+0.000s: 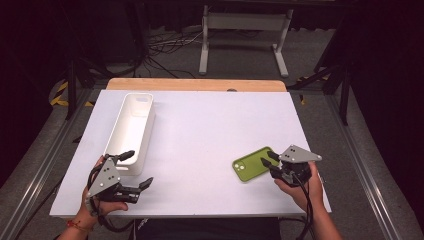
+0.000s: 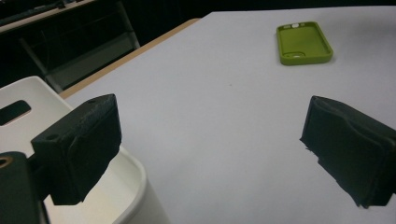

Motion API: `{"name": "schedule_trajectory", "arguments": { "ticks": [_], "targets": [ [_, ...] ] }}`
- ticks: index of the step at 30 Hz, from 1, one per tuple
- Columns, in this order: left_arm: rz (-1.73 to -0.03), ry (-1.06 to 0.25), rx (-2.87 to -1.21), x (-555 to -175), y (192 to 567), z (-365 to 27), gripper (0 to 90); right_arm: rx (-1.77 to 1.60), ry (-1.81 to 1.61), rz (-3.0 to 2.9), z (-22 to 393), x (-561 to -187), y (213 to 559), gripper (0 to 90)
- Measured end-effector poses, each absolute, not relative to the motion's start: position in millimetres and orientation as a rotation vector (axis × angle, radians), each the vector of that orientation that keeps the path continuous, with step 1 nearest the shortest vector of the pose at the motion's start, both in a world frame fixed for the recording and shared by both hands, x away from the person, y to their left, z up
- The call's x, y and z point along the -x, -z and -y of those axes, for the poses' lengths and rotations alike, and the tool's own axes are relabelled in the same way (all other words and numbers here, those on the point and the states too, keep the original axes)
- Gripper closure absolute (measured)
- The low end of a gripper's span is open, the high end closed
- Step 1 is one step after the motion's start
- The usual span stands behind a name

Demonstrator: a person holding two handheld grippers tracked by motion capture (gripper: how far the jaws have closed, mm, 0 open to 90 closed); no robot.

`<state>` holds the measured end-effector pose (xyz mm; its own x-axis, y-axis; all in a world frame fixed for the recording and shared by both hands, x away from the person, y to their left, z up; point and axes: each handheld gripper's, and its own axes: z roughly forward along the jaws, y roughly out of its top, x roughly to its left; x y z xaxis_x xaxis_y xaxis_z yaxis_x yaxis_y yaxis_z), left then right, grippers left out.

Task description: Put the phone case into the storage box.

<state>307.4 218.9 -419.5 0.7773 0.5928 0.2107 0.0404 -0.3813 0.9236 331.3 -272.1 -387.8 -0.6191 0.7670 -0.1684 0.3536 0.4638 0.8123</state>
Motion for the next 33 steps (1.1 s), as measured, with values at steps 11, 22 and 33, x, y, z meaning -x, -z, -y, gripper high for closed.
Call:
{"name": "schedule_trajectory", "arguments": {
  "ticks": [11,22,33],
  "targets": [
    [-0.431,-0.619,-1.900,-304.9,419.8,-208.5,4.4,-0.992,-0.890,-2.369,270.2,-334.4,384.2,90.0],
    [-0.407,-0.602,-1.927,-307.5,422.2,-202.8,4.9,-0.974,-0.644,-2.561,253.1,-336.9,392.2,90.0],
    [-0.413,-0.559,-1.914,-309.0,423.7,-209.0,5.1,-0.911,-0.451,-2.714,232.3,-339.0,391.4,90.0]
  ]
}}
